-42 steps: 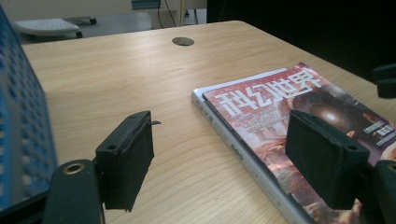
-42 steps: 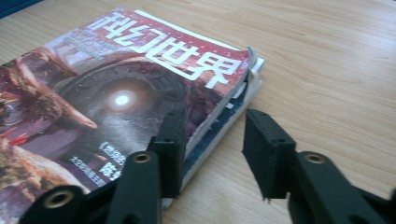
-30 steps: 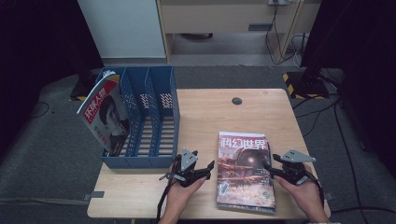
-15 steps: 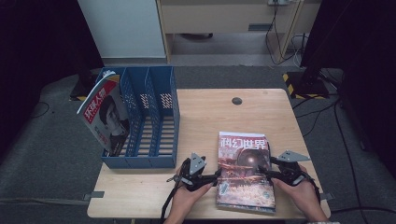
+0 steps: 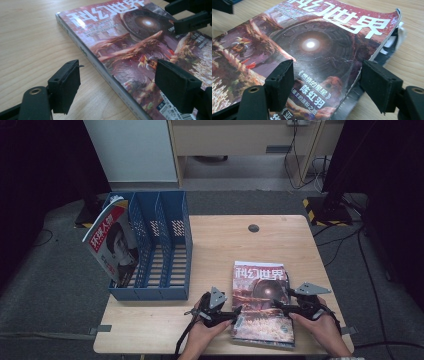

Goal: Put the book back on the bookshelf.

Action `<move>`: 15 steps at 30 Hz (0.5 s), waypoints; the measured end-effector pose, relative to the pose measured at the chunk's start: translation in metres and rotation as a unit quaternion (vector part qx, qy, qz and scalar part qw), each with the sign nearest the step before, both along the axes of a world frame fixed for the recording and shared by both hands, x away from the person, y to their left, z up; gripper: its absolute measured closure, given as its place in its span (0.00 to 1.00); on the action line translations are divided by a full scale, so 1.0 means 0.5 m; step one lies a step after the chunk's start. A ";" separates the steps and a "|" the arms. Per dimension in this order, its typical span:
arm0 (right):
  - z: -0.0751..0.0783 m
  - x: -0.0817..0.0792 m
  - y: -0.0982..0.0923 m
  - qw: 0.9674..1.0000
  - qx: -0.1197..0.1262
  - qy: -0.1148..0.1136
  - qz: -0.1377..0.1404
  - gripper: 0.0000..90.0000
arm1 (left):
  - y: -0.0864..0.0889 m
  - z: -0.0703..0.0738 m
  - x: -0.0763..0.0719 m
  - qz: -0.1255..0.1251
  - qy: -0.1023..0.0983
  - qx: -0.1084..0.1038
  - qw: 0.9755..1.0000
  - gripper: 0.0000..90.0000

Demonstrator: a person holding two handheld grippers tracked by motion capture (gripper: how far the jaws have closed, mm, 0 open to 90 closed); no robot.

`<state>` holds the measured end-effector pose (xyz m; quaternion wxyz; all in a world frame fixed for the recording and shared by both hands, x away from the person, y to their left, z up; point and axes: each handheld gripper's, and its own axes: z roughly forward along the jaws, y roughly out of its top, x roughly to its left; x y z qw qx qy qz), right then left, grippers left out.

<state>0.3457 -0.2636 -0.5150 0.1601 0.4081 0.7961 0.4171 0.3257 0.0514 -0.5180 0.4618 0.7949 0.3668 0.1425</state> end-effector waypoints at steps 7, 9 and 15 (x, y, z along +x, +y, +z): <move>-0.002 0.002 0.003 1.000 0.004 0.000 0.005 0.30 | 0.000 -0.006 0.003 0.000 0.007 -0.003 1.000 0.22; -0.002 0.002 0.003 1.000 0.003 0.001 0.005 0.30 | 0.000 -0.007 0.004 -0.002 0.010 -0.003 1.000 0.21; -0.004 0.001 0.003 1.000 0.005 0.001 0.002 0.30 | -0.007 -0.015 0.007 -0.009 0.024 -0.009 1.000 0.19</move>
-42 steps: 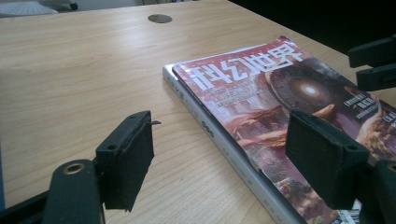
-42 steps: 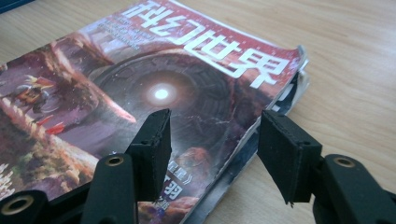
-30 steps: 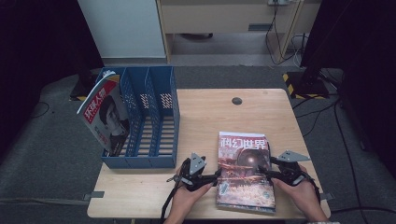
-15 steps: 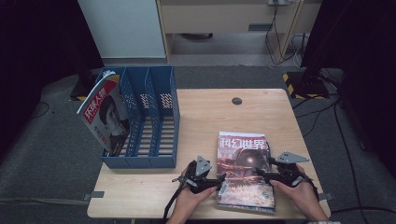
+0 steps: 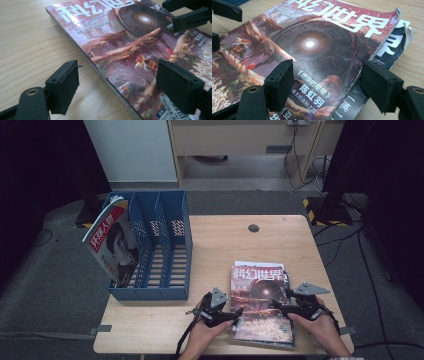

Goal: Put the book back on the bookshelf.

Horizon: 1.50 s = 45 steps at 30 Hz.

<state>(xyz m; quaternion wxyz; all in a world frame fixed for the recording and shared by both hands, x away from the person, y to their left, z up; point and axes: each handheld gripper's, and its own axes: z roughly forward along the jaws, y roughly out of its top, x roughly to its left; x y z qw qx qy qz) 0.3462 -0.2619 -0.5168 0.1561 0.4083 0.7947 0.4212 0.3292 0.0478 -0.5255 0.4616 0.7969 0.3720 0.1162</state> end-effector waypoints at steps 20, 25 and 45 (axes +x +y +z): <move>-0.002 -0.002 0.000 1.000 0.003 -0.002 -0.002 0.30 | -0.014 -0.014 0.006 -0.033 0.029 -0.024 0.999 0.12; -0.002 -0.002 0.001 1.000 0.005 -0.001 -0.004 0.30 | -0.013 -0.019 0.013 -0.033 0.056 -0.037 0.997 0.10; -0.002 -0.002 -0.002 1.000 0.005 0.001 -0.004 0.30 | 0.001 0.012 0.017 -0.026 0.065 -0.080 0.994 0.21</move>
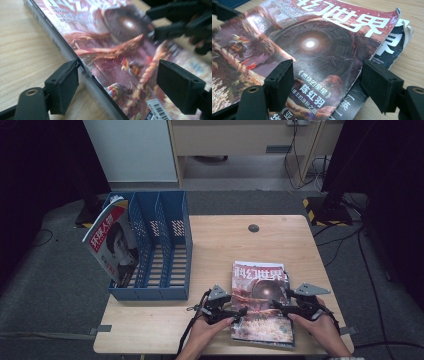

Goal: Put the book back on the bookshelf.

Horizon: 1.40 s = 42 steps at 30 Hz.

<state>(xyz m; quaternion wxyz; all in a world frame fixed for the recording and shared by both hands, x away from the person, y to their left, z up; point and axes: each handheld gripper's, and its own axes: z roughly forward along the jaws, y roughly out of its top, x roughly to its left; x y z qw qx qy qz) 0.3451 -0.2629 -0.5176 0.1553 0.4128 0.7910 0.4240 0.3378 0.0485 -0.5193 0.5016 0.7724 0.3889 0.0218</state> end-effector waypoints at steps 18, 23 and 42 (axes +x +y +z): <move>0.005 0.015 -0.008 1.000 -0.006 0.012 0.023 0.30 | -0.028 0.071 0.087 -0.023 0.002 -0.016 1.000 0.28; 0.004 0.035 -0.008 1.000 0.006 0.019 0.015 0.24 | -0.038 0.084 0.120 -0.010 0.006 -0.018 1.000 0.29; 0.001 0.079 -0.003 0.999 0.018 0.017 0.035 0.24 | -0.073 0.126 0.169 -0.017 0.001 0.000 1.000 0.33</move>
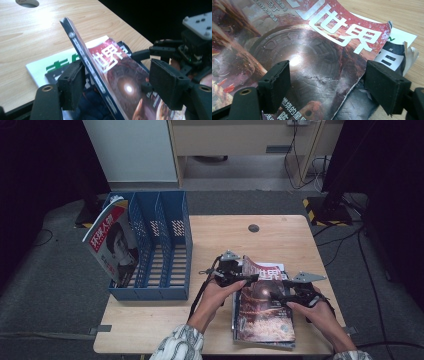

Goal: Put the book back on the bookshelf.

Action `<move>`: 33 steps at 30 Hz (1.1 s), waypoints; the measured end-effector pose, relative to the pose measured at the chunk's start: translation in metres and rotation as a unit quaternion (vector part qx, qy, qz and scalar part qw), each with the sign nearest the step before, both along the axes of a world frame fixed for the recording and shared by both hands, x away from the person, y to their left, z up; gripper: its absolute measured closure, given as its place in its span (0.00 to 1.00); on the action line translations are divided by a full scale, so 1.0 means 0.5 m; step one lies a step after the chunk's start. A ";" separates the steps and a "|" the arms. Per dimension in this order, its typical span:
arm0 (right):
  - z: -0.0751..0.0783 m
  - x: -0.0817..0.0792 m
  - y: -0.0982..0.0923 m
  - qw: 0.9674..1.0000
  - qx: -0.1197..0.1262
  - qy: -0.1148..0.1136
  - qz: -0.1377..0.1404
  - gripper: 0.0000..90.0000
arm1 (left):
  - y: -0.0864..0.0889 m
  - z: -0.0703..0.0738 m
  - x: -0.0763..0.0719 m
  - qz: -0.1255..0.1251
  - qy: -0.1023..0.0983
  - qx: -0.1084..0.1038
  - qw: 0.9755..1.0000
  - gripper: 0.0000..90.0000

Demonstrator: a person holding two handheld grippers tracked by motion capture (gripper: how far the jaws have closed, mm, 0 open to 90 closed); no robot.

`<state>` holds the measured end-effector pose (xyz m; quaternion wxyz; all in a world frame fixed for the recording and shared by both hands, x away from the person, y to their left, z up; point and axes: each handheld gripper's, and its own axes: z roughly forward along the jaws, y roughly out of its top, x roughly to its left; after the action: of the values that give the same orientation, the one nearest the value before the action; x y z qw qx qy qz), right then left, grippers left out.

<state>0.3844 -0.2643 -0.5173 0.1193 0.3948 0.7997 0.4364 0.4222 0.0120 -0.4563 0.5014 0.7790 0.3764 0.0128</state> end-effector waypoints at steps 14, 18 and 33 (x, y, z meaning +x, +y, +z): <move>-0.004 -0.006 0.014 0.999 0.023 0.002 0.036 0.31 | -0.012 -0.018 0.050 0.006 0.023 0.017 1.000 0.34; -0.004 -0.008 0.019 0.999 0.015 -0.003 0.040 0.30 | -0.010 -0.017 0.050 0.012 0.011 0.020 1.000 0.48; 0.009 -0.012 0.027 1.000 0.029 -0.004 0.007 0.14 | 0.021 0.048 -0.010 0.026 -0.056 -0.039 0.997 0.87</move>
<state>0.3785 -0.2507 -0.5130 0.1075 0.3911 0.7887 0.4619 0.4172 0.0222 -0.4323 0.5512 0.7469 0.3679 0.0549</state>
